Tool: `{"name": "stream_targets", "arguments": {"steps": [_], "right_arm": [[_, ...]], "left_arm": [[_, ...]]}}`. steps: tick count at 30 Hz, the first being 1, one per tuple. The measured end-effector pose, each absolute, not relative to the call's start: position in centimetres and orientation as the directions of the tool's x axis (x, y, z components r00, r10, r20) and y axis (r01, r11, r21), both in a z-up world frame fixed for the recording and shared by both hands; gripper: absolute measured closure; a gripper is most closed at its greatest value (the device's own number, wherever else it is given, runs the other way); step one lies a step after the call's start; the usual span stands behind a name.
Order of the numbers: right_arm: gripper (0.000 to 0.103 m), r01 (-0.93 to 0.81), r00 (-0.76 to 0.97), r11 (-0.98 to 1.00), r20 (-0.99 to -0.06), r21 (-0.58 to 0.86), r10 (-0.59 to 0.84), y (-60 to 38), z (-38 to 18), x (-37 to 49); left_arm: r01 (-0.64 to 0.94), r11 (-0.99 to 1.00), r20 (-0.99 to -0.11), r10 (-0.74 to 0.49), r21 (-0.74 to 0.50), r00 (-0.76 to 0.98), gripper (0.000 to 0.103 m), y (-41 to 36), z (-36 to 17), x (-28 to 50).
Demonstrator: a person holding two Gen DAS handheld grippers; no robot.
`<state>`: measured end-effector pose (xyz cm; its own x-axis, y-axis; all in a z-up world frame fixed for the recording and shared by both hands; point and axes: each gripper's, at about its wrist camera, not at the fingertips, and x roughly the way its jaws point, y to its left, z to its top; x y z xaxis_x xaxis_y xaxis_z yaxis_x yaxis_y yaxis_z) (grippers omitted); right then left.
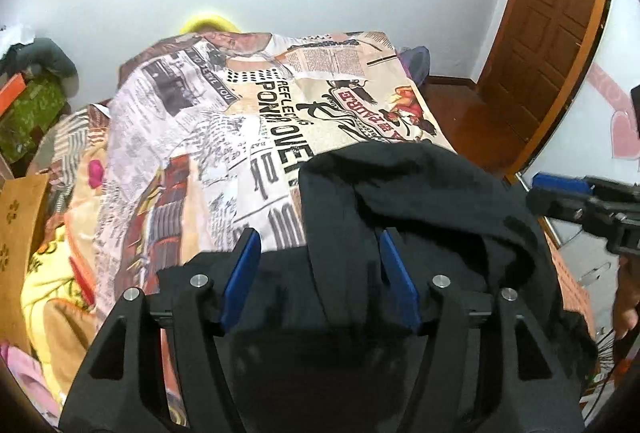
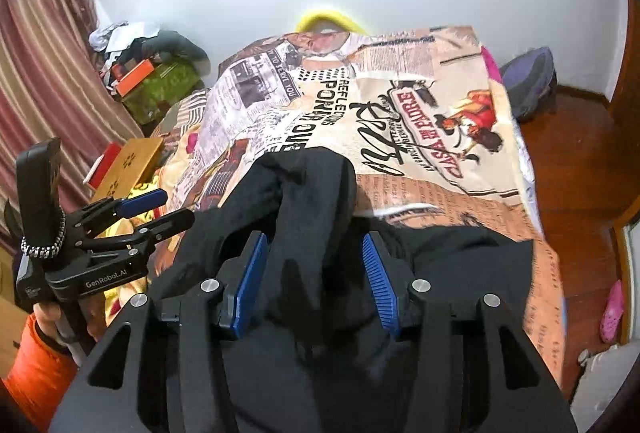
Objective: Fold large clothes
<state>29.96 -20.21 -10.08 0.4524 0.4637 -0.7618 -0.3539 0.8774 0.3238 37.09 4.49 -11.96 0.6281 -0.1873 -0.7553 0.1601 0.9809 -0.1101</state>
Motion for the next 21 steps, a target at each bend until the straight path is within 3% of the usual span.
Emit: {"name": "stream_targets", "arguments": {"steps": [8,11,13,17,21], "right_arm": [[0.057,-0.267,0.345,0.858,-0.788,0.438,0.510,-19.4,-14.9,34.8],[0.057,-0.232,0.349,0.848,-0.773,0.476,0.529,-19.6,-15.8,35.8],[0.066,-0.225,0.339,0.837,-0.765,0.498,0.547,-19.6,-16.1,36.3],[0.081,-0.255,0.325,0.832,-0.766,0.493,0.554,-19.4,-16.2,36.5],[0.091,-0.323,0.355,0.834,-0.760,0.446,0.544,-19.0,-15.0,35.1]], "left_arm": [[0.123,0.956,-0.802,-0.290,-0.266,0.521,0.042,5.1,-16.4,43.2],[0.126,0.922,-0.795,-0.381,-0.367,0.471,0.042,5.1,-18.1,44.4],[0.125,0.895,-0.782,-0.436,-0.428,0.446,0.042,5.2,-19.0,45.0],[0.132,0.876,-0.769,-0.472,-0.464,0.431,0.071,5.2,-19.5,45.4],[0.169,0.873,-0.750,-0.480,-0.457,0.456,0.084,5.0,-18.6,44.2]]}}
